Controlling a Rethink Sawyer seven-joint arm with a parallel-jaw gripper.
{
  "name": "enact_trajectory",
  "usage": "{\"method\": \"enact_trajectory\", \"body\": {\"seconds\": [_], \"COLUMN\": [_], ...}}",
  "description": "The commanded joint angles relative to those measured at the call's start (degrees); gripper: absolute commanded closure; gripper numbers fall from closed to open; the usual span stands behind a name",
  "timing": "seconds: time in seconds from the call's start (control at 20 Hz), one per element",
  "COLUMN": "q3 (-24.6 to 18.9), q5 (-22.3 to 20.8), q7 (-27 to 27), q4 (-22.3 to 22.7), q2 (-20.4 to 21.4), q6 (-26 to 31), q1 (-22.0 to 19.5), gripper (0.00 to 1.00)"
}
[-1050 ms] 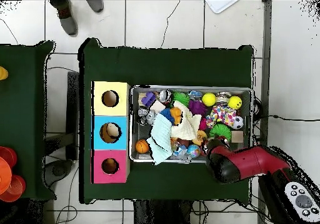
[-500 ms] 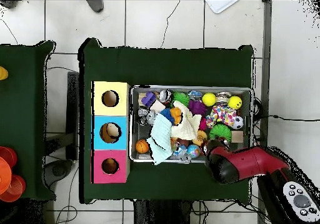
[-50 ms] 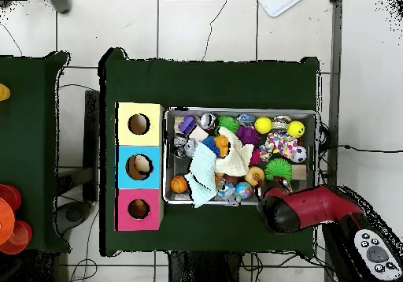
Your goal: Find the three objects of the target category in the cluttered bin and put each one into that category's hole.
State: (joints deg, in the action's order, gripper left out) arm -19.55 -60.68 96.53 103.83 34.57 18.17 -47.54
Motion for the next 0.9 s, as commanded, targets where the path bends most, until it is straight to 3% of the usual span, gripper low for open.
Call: {"method": "enact_trajectory", "body": {"seconds": [0.05, 0.9], "q3": [3.02, 2.97], "q5": [-4.91, -6.39], "q7": [-13.47, -15.15], "q4": [-2.49, -4.17], "q2": [-3.81, -2.81], "q6": [11.25, 10.26], "q1": [0.44, 0.59], "gripper": [0.00, 0.00]}}
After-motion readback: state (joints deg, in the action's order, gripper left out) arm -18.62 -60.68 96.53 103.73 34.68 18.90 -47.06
